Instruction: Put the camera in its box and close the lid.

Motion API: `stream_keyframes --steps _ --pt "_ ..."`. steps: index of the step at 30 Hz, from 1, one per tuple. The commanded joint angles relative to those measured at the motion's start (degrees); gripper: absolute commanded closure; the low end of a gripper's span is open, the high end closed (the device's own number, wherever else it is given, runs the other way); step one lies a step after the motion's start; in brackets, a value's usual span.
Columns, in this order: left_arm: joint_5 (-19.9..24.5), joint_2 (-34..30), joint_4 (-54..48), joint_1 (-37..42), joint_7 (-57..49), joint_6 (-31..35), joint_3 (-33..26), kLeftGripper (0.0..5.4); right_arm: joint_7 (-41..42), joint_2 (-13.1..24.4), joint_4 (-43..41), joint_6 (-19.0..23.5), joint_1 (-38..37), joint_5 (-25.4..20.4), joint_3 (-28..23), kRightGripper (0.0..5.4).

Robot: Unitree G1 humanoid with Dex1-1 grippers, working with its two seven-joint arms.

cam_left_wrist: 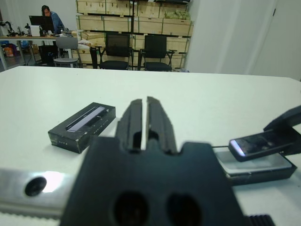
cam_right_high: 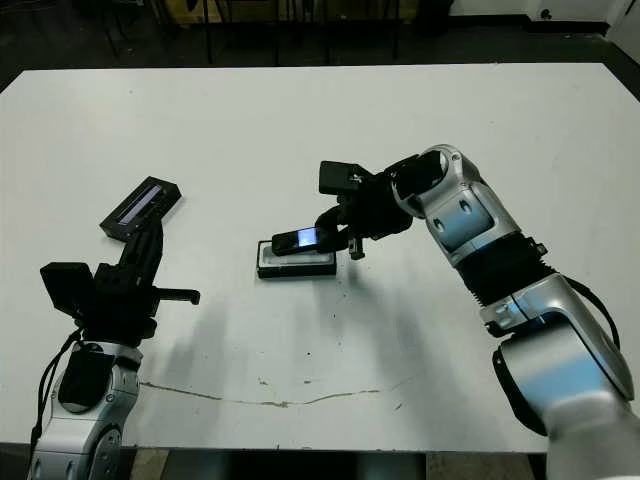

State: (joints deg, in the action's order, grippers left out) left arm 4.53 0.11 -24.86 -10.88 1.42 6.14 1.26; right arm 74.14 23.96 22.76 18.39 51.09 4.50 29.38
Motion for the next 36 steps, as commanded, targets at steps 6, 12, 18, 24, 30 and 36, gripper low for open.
stream_keyframes --steps 6,12,18,24,30,36 --pt "-0.2 0.0 0.6 -0.8 -0.1 1.0 0.3 5.40 0.7 -0.6 2.5 -0.7 -0.8 0.7 0.3 4.81" --pt "-0.6 -0.1 1.0 -0.8 -0.3 0.5 0.5 5.40 1.2 -1.3 2.3 0.1 -0.6 0.9 0.4 4.81" --pt "-0.4 0.1 1.1 -0.7 -0.4 0.7 0.4 5.40 2.1 -1.9 2.6 -0.9 -0.3 0.8 0.4 4.81" --pt "-0.3 0.2 1.3 -0.7 -0.2 0.8 0.6 5.40 2.0 -2.9 2.7 2.5 0.8 2.0 1.7 4.81" --pt "-0.6 0.4 1.3 -0.8 -0.5 0.9 0.9 5.40 2.1 -4.4 4.2 5.6 2.3 3.8 3.5 4.81" --pt "-0.4 0.6 1.3 -1.3 -0.3 0.6 0.9 5.40 0.6 -5.5 4.2 3.9 2.3 6.2 5.1 4.81"
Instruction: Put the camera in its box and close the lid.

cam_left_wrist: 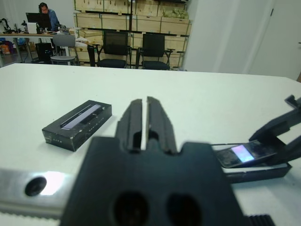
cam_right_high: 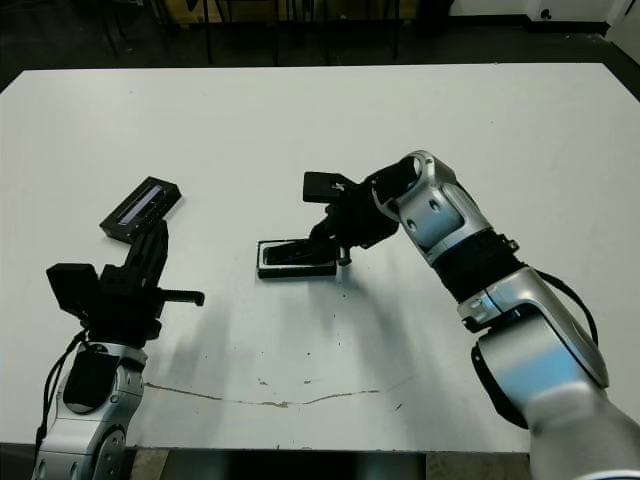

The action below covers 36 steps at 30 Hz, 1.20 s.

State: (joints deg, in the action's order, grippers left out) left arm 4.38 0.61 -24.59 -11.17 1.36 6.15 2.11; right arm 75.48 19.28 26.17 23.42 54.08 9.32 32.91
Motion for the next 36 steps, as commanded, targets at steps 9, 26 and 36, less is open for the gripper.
stream_keyframes --steps 9,26,36 --pt "-0.6 0.0 1.2 -1.3 -0.2 0.2 -0.1 5.40 0.6 -3.3 1.8 0.2 -1.5 0.9 1.9 4.81" --pt "-0.2 -0.3 1.0 -0.9 0.1 0.7 -0.4 5.40 3.2 -0.2 4.0 -7.2 -2.3 -2.5 -3.0 3.77" --pt "-0.2 -0.4 2.0 -0.5 0.7 -0.6 -0.2 5.40 2.3 2.8 6.6 -12.5 -3.7 -5.9 -8.9 2.09"
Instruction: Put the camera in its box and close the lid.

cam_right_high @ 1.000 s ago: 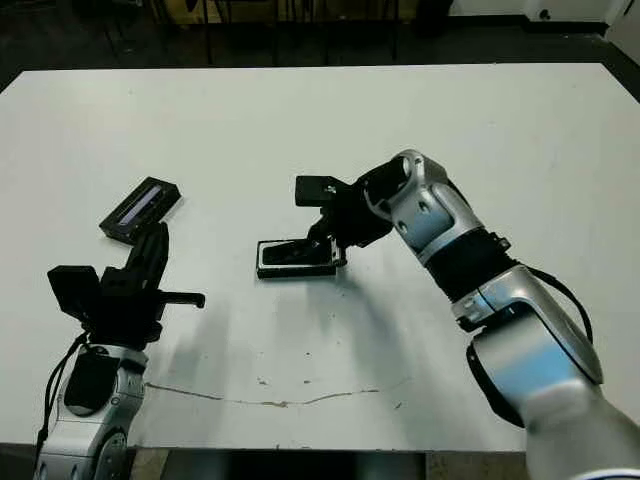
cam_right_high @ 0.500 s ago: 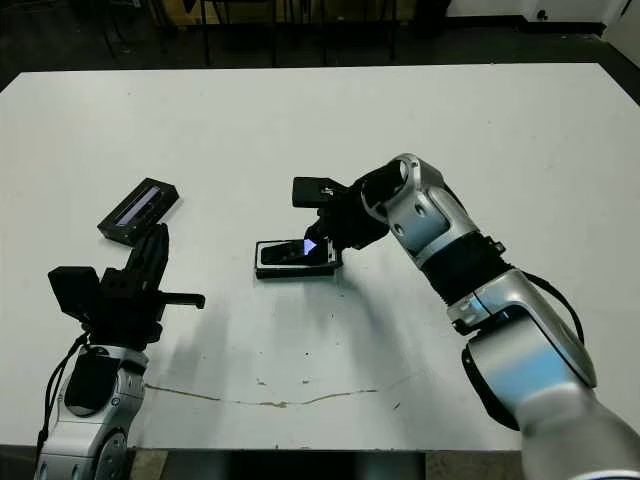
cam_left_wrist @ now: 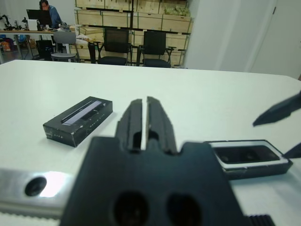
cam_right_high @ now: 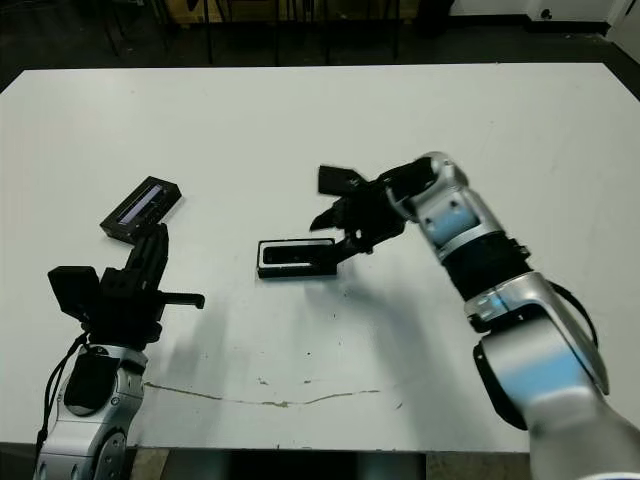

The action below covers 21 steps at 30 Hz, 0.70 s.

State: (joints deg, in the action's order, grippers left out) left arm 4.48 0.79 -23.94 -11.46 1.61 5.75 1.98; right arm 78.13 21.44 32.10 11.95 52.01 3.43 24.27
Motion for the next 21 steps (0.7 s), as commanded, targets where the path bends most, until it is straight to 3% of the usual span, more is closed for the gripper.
stream_keyframes --steps 1,7,10,12,17,21 --pt "-0.3 -0.6 1.4 -0.2 0.5 -0.4 -0.1 5.40 -0.5 0.7 0.6 -1.3 -2.0 0.0 -0.4 1.92" --pt "-0.6 -0.5 0.8 -0.3 0.2 0.2 0.0 5.40 -1.8 1.4 0.4 -4.6 -3.1 0.3 -1.3 0.89" --pt "-0.4 -0.5 0.9 -0.5 0.4 0.0 -0.1 5.40 -2.8 2.0 -0.9 -2.5 -3.5 -0.4 -2.8 0.33" --pt "-0.2 -0.6 0.9 -0.6 0.7 -0.4 -0.2 5.40 -5.2 2.3 -4.3 1.8 -5.6 -3.4 -6.7 0.01" --pt "-0.5 -1.9 -0.5 -0.8 1.0 -0.7 -1.4 5.40 -18.9 2.6 -22.0 9.1 -16.4 -8.3 -17.7 0.01" --pt "-0.4 -4.6 -2.8 -0.6 2.5 -1.7 -3.7 5.40 -33.2 -0.1 -39.7 12.0 -29.0 -11.4 -26.9 0.49"
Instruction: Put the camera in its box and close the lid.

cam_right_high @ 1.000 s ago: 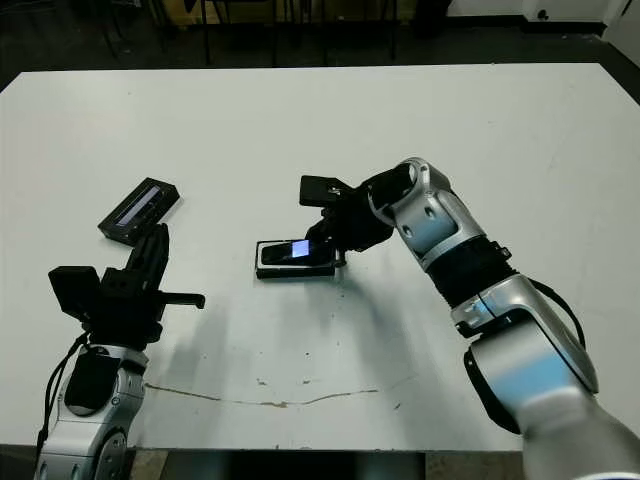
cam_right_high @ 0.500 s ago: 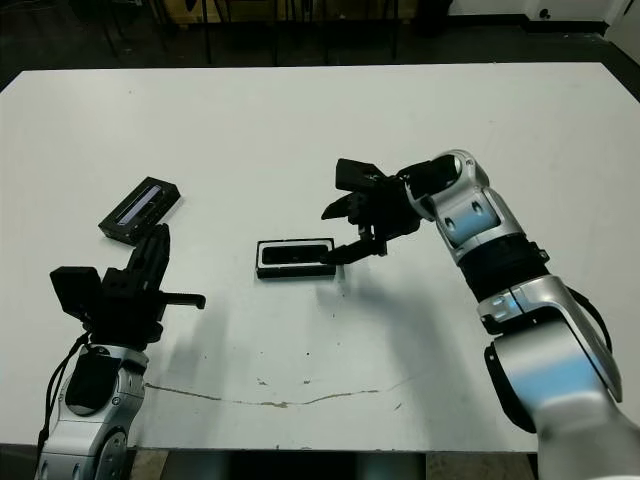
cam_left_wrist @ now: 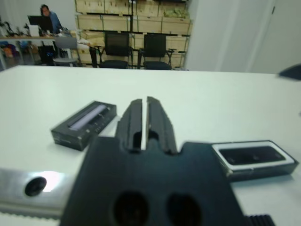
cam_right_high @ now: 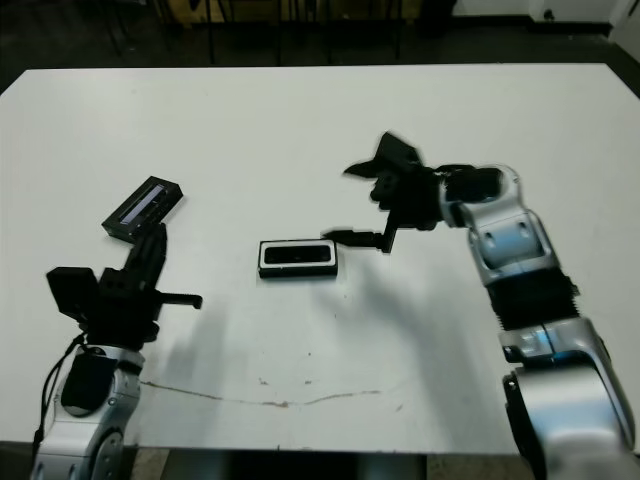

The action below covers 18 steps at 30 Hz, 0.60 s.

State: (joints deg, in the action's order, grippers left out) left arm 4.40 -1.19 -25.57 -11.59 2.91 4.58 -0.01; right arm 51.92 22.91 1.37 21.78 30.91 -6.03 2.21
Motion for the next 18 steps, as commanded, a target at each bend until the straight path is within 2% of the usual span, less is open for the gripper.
stream_keyframes --steps 1,5,9,13,18 --pt "-0.5 -3.7 -2.1 -0.2 1.7 -0.5 -2.5 5.40 -9.7 -2.5 -12.5 2.0 -11.1 -2.9 -6.8 0.63" --pt "-1.3 -8.8 -6.2 2.7 3.0 3.7 -6.4 5.40 -15.1 -2.5 -22.4 3.9 -21.0 -6.1 -10.9 1.37" --pt "-5.7 -17.1 -8.7 8.4 5.1 12.1 -9.4 5.40 -17.8 -1.5 -27.3 5.5 -26.8 -7.9 -12.9 2.13" --pt "-5.9 -26.8 -3.8 17.3 11.8 15.2 -11.3 4.93 -20.5 -1.7 -30.8 8.2 -29.5 -10.8 -14.8 2.83" --pt "-4.5 -31.4 7.1 27.2 16.9 17.0 -10.0 4.03 -22.1 -1.7 -32.0 9.2 -31.0 -14.6 -15.3 3.76"
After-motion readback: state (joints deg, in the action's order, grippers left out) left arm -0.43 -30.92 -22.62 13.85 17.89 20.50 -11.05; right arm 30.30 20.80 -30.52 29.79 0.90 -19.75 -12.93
